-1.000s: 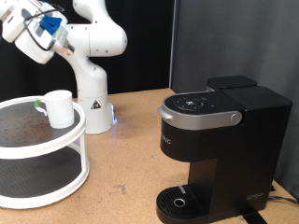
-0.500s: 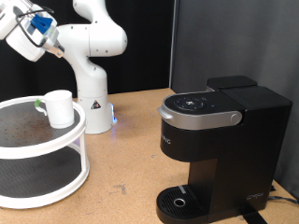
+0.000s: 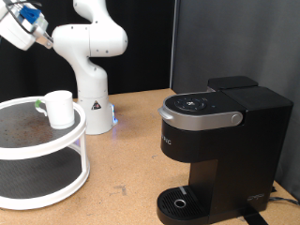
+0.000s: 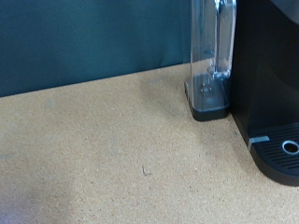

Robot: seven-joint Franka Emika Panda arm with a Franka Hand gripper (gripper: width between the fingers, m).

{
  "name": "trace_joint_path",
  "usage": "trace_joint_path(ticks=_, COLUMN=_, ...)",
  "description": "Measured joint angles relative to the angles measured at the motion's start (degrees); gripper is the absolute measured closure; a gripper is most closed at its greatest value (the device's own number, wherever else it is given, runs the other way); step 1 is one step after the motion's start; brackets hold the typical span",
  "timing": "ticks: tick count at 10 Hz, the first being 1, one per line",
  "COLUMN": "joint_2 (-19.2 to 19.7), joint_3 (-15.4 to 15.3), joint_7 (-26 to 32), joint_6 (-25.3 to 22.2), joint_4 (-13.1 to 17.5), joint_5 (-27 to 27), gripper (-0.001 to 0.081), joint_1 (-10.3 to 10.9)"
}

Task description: Make a cup of coffee with the keurig machine

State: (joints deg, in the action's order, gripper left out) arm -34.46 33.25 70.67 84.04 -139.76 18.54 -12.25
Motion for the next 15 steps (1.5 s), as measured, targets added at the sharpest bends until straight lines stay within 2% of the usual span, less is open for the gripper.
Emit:
trace_joint_path(ticks=2, joint_2=-0.12, joint_3=1.67, joint_7=0.15, joint_6=-2.49, joint_4=2.22, joint_5=-0.11, gripper=0.0803, joint_1=-0.12)
trace_joint_path(ticks=6, joint_2=-0.11, joint_3=2.83, joint_7=-5.23, joint_6=-3.16, joint_4=2.69, joint_5=0.37, gripper=0.0803, joint_1=-0.83)
trace_joint_path(ticks=7, joint_2=-0.11, joint_3=2.83, joint_7=-4.95, joint_6=-3.06, joint_4=2.6, joint_5=0.23, gripper=0.0803, joint_1=-0.81)
trace_joint_path(ticks=9, joint_2=-0.48, joint_3=2.8, joint_7=-1.81, joint_6=1.62, joint_4=0.85, joint_5=-1.43, gripper=0.0803, joint_1=-0.84)
trace_joint_path(ticks=12, joint_2=-0.24, joint_3=3.31, joint_7=0.67, joint_6=9.86, joint_4=-3.68, joint_5=-3.42, gripper=0.0803, joint_1=-1.33)
trace_joint_path(ticks=15, joint_2=1.82, joint_3=6.1, joint_7=1.71, joint_6=14.92, joint_4=-6.51, joint_5=-3.14, gripper=0.0803, joint_1=-1.31)
